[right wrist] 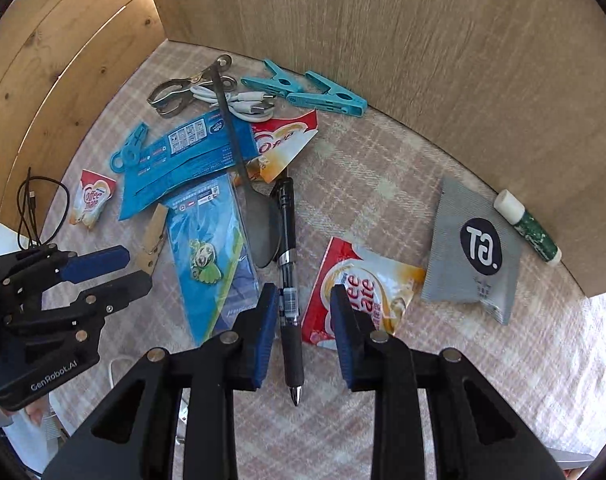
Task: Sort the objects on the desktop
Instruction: 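Grasp the wooden clothespin with the left tool while the right tool grasps the black pen, then carry clothespin and pen into the black tray while both tools open, then grasp the white USB cable with both tools, then carry the white USB cable into the black tray and release it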
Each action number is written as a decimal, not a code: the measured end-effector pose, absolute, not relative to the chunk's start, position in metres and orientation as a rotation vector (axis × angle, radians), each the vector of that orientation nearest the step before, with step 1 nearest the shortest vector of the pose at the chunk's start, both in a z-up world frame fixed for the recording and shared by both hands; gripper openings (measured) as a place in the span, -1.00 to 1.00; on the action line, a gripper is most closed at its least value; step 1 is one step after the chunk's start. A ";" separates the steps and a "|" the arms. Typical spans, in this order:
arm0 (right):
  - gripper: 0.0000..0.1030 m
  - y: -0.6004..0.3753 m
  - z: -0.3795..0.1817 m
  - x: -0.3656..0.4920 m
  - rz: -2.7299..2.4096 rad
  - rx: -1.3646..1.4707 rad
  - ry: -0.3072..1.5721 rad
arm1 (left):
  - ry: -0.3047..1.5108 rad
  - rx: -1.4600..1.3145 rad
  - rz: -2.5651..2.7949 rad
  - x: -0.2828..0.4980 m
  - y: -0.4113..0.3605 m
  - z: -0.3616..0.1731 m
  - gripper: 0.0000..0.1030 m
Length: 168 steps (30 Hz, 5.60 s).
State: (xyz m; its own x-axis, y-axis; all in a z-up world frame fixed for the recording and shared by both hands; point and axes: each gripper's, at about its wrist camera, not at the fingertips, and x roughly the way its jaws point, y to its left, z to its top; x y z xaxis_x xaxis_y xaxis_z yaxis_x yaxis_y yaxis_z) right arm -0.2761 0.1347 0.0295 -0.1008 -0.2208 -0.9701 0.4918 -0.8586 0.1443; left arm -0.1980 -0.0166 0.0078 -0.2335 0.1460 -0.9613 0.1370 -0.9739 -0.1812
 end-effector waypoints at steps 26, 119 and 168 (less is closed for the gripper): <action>-0.78 0.214 0.058 -0.188 -1.985 1.750 0.000 | -0.405 -1.800 2.433 -0.122 0.013 0.053 -0.79; -0.66 0.054 0.019 -0.173 -1.686 1.618 0.532 | -1.258 -1.810 2.314 -0.070 -0.015 -0.002 -0.25; -0.58 0.549 0.162 -0.031 -2.554 1.720 -0.403 | -0.120 -1.539 2.007 -0.116 0.355 0.120 0.19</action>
State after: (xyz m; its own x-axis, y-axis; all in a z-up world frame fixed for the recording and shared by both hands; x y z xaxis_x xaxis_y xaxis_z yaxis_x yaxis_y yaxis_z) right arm -0.0314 0.5488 0.1624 -0.3862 -0.1731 -0.9060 -0.1141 -0.9657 0.2331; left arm -0.1159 0.3553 0.1199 -0.1475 0.5066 -0.8494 -0.4018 -0.8155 -0.4166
